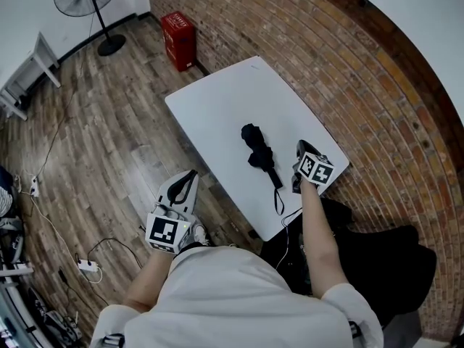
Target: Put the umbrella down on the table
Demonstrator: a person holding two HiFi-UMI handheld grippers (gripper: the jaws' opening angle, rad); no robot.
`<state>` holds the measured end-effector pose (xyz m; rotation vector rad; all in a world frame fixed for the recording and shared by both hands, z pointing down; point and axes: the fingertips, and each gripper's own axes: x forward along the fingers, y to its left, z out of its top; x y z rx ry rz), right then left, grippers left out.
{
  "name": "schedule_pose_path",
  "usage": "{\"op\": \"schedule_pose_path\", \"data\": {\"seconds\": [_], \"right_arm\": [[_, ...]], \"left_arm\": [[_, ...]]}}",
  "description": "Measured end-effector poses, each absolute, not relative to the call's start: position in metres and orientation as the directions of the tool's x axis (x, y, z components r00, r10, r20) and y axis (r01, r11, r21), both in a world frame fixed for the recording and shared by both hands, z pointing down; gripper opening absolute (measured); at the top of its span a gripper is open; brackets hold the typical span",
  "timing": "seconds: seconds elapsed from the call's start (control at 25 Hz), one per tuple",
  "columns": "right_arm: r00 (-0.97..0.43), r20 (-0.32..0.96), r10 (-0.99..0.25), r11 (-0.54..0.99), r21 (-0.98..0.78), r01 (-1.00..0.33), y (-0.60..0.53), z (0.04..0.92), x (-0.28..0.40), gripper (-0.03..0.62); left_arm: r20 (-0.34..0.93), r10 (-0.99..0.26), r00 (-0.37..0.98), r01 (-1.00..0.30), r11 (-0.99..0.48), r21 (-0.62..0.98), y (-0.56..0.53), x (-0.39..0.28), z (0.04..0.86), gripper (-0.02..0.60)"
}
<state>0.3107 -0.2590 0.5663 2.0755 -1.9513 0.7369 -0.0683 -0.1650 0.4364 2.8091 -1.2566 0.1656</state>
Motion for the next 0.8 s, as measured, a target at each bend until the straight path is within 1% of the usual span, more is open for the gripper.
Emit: {"op": "schedule_pose_path", "data": {"seconds": [0.24,0.48,0.64,0.8], "right_arm": [[-0.031,0.325,-0.945,-0.031,-0.184,-0.982,-0.255,0.499,0.303,0.018],[-0.104,0.149,-0.983,0.083,-0.142,-0.986,-0.238,0.424,0.292,0.019],[-0.139,0.073,-0.988,0.133,-0.086,-0.987,-0.219,0.384,0.287,0.018],[-0.14,0.041,-0.989,0.138,-0.047,-0.989,-0.2,0.363,0.291,0.018]], "left_arm": [[0.092,-0.762,0.641,-0.765,-0.644,-0.006,-0.175,-0.078,0.423,0.035],[0.063,-0.767,0.638,-0.768,-0.64,-0.017,-0.181,-0.078,0.408,0.035],[0.041,-0.771,0.636,-0.771,-0.637,-0.018,-0.183,-0.081,0.398,0.035],[0.015,-0.781,0.625,-0.78,-0.625,-0.019,-0.186,-0.088,0.387,0.035]]}}
